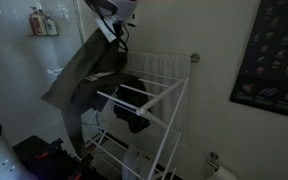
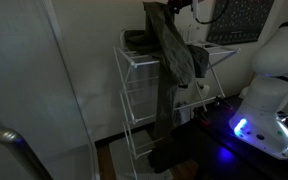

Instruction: Fold the pants

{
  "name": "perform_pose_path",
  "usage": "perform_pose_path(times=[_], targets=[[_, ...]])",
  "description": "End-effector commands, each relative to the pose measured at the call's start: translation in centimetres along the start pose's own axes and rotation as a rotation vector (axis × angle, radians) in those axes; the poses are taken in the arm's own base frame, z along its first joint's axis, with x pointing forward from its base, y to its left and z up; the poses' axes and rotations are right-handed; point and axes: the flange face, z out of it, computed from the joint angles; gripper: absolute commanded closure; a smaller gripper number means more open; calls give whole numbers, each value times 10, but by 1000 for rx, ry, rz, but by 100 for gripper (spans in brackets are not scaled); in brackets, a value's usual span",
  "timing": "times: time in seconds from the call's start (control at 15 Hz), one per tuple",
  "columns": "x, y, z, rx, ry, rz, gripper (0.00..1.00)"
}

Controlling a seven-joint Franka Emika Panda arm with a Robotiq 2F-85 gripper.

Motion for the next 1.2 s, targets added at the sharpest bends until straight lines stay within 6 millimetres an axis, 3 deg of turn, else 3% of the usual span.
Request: perform_pose_path(times=[0.0, 0.2, 0.27, 0.33, 0.53, 0.93, 1.13], targets=[[11, 15, 16, -61, 9, -57, 98], [3, 37, 29, -171, -40, -81, 97], [0, 43, 32, -224, -59, -90, 80], [-2, 48, 36, -293, -84, -104, 69], [-6, 51, 40, -374, -137, -116, 48], [-15, 7, 26, -274, -257, -46, 2], [-20, -34, 9, -221, -356, 5, 0]])
